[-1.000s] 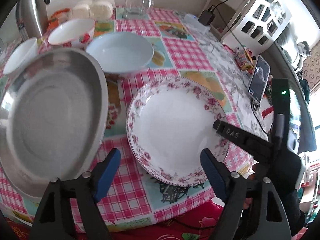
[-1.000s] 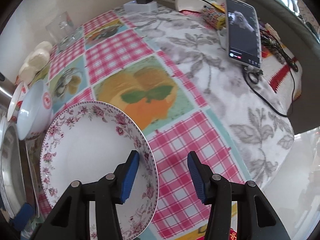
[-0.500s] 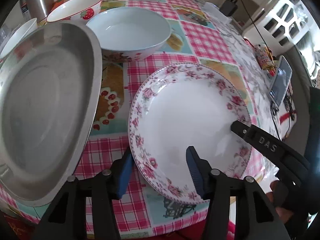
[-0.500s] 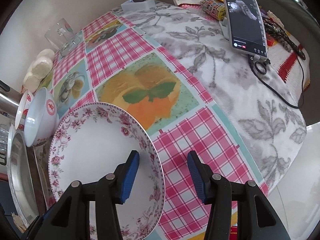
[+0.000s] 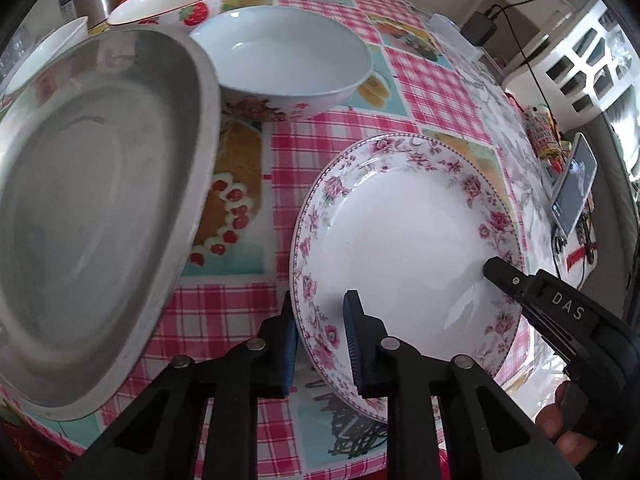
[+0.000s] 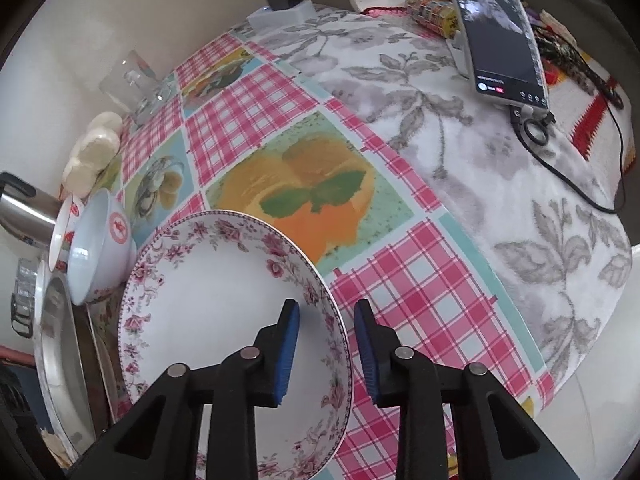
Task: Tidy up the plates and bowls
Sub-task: 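Lift the floral plate with the right gripper and carry it toward the steel basin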
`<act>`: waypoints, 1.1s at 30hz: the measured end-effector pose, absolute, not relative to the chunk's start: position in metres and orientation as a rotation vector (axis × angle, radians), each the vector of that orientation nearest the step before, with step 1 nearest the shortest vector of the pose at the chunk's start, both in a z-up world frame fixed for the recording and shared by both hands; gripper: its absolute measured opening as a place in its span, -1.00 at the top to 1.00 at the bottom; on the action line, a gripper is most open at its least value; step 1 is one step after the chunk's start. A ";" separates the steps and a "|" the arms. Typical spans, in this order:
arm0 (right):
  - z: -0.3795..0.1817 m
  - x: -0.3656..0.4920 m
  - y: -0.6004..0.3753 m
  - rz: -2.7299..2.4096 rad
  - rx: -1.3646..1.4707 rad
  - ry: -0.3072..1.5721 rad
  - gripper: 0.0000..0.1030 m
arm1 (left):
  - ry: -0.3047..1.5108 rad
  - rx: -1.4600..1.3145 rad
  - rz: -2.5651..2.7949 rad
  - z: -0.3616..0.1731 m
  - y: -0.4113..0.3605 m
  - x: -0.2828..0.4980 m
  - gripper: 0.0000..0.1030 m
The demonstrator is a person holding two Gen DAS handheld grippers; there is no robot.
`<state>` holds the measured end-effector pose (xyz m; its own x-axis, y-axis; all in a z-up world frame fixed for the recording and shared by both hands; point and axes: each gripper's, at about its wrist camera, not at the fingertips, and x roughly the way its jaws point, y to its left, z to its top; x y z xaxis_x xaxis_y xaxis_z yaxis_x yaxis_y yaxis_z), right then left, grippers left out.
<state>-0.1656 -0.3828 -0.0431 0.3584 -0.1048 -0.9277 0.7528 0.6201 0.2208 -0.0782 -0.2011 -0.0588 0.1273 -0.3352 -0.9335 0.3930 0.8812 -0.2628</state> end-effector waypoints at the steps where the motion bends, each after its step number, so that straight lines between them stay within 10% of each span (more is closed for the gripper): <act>1: -0.043 -0.167 -0.384 -0.625 0.724 1.067 0.41 | 1.342 0.052 -0.543 -0.059 -0.203 -0.079 0.59; 33: -0.021 -0.174 -0.382 -0.527 0.724 0.941 0.59 | 1.291 -0.026 -0.644 -0.039 -0.185 -0.061 0.70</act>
<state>-0.1742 -0.3818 -0.0207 0.4959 -0.0955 -0.8631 0.6858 0.6527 0.3218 -0.0612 -0.1845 -0.0389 0.1274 -0.4566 -0.8805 0.4285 0.8260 -0.3663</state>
